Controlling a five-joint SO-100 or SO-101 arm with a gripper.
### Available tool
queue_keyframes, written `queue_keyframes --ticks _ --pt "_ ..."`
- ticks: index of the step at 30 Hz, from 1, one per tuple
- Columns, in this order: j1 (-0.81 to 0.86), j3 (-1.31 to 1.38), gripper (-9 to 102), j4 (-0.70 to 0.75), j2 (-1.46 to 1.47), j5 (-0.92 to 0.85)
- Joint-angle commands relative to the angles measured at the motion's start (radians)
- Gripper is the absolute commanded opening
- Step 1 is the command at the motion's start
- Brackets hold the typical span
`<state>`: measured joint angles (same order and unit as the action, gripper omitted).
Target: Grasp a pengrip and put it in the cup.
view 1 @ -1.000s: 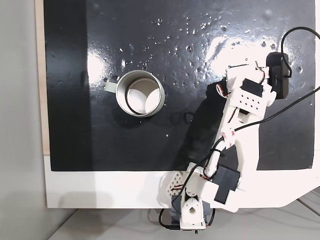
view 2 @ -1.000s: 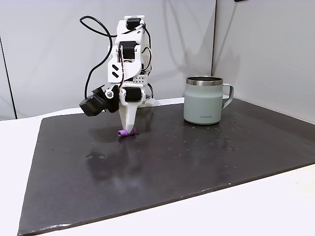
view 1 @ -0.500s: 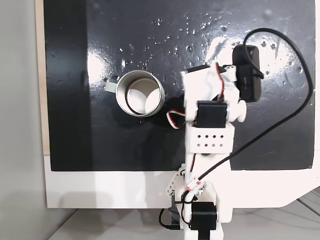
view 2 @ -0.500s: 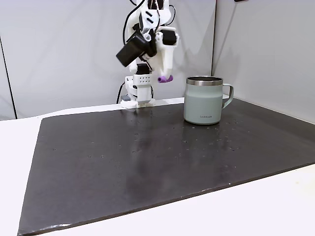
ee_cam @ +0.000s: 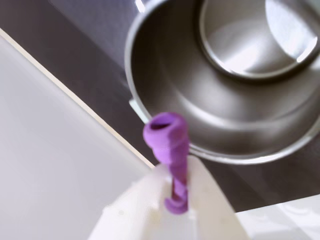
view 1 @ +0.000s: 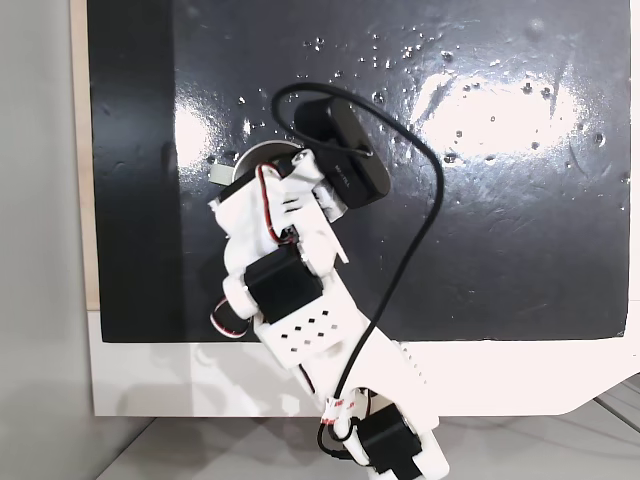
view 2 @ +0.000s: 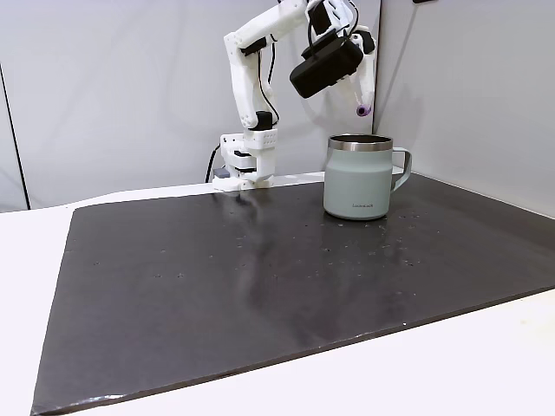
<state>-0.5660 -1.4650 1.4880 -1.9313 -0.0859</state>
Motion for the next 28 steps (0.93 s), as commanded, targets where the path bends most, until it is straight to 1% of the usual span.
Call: queue_keyframes --ticks 1,7,8,11,13,28 --pt "-0.023 0.048 0 0.009 -0.008 0.021" --pt "-0.008 0.038 0 0.009 -0.025 0.023" --pt "-0.008 0.037 3 0.009 -0.026 0.021" --pt "-0.006 0.037 18 0.009 -0.032 0.006" --pt "-0.005 0.04 23 0.009 -0.035 0.006" --pt "0.012 0.043 24 0.02 -0.052 -0.017"
